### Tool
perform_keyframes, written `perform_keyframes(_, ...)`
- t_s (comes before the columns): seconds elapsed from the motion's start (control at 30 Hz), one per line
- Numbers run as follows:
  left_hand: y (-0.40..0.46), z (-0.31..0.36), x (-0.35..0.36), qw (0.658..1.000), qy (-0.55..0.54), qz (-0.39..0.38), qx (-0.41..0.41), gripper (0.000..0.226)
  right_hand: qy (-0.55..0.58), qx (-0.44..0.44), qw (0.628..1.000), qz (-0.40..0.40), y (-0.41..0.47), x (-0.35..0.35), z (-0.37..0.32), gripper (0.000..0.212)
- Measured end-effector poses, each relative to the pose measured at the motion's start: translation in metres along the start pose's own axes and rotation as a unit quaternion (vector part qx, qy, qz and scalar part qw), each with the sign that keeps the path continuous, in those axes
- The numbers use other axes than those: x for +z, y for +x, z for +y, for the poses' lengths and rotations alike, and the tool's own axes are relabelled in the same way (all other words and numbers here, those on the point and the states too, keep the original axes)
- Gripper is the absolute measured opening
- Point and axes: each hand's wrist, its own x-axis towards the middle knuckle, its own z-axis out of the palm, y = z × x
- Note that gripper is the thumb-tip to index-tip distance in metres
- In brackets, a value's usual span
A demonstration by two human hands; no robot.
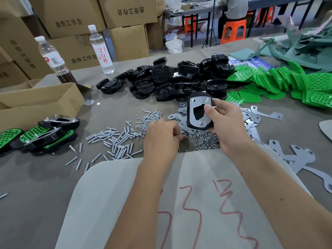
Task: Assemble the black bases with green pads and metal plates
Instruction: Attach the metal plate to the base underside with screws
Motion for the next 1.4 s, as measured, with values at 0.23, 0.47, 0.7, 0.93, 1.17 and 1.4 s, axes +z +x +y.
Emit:
perform_keyframes(0.23, -0.001, 0.005, 0.005, 0.999, 0.035, 0.012, 0.019, 0.007, -0.007, -0.018, 1.0, -0.006, -0.004, 0.003, -0.002, 0.019)
perform_keyframes(0.47, 0.003, 0.003, 0.012, 0.996, 0.066, 0.044, 0.036, 0.008, -0.012, -0.02, 1.0, -0.005, -0.003, 0.003, -0.003, 0.019)
perform_keyframes(0.7, 0.006, 0.003, -0.003, 0.931, -0.298, 0.192, -0.093, 0.016, -0.079, -0.047, 0.995, -0.035, -0.002, 0.006, 0.006, 0.013)
perform_keyframes(0.93, 0.0, 0.006, -0.004, 0.936, -0.255, 0.243, 0.008, 0.022, -0.115, -0.057, 0.987, -0.098, -0.006, 0.008, 0.01, 0.024)
perform_keyframes(1.17, 0.003, 0.001, -0.004, 0.924, -0.296, 0.242, -0.006, 0.023, -0.127, -0.052, 0.983, -0.125, -0.008, 0.009, 0.01, 0.029)
perform_keyframes(1.4, 0.006, -0.005, -0.007, 0.916, -0.343, 0.207, -0.013, 0.027, -0.114, -0.045, 0.982, -0.146, -0.007, 0.005, 0.009, 0.019)
